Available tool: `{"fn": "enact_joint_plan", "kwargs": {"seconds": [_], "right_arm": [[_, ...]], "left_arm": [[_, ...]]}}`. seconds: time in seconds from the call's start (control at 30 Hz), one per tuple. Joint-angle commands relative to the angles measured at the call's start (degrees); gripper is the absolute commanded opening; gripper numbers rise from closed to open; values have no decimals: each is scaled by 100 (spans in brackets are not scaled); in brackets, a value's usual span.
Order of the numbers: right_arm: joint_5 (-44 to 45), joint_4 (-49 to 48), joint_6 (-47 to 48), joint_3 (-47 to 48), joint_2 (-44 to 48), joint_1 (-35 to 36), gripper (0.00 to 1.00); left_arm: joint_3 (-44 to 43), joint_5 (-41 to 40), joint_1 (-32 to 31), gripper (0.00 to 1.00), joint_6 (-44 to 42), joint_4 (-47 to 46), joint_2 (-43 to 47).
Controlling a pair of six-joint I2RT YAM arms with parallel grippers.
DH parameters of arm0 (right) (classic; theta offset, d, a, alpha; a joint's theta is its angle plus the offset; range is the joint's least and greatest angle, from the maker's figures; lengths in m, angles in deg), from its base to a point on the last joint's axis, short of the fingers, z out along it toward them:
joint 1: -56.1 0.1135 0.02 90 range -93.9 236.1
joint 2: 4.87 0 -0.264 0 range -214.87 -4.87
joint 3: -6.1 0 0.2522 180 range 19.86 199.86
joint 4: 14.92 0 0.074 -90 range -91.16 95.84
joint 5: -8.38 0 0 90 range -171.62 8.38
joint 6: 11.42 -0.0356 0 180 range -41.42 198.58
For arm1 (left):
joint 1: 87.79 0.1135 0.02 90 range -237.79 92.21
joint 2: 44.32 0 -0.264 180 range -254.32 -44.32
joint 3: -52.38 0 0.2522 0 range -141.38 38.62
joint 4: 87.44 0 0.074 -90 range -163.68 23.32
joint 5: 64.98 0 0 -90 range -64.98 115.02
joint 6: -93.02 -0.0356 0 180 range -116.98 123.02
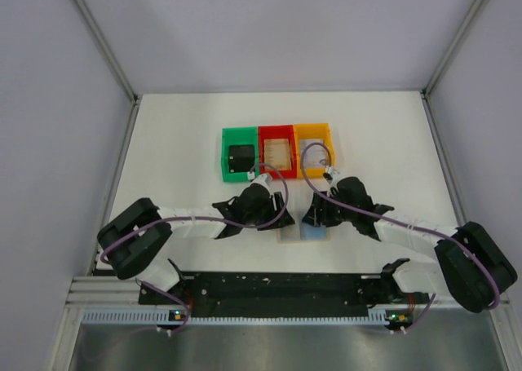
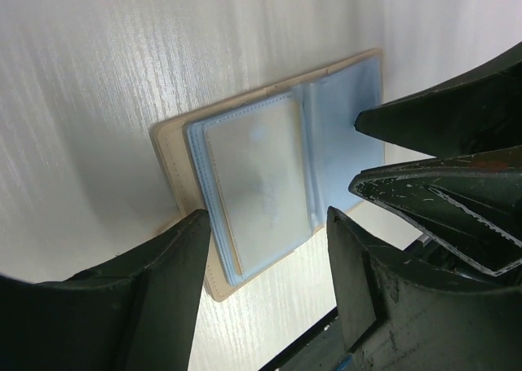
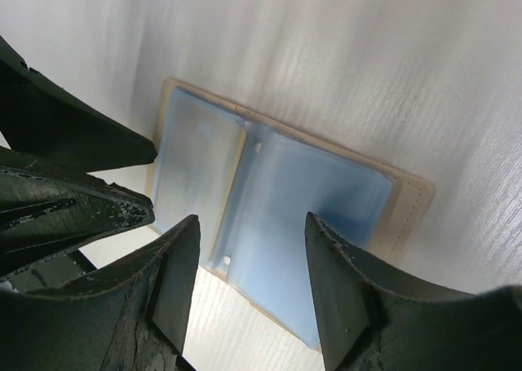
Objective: Take the credit cards out of the card holder
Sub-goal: Remove the credit card from the card holder.
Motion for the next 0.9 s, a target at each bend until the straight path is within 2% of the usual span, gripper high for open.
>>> {"fn": "enact_joint_plan", "kwargs": {"seconds": [0.0,0.43,0.87], "right_arm": [[-12,-151,82,5,-75,25,54],[-161,-186,29,84,-453,25,54],[-390,-335,-6,84,-594,25,51]], "left_arm": [[-238,126,-15,63,-99,-68,-157],[-299,433,-24,60,24,-323,-253],[-299,811,-59,59,594,-1148,-491]]}}
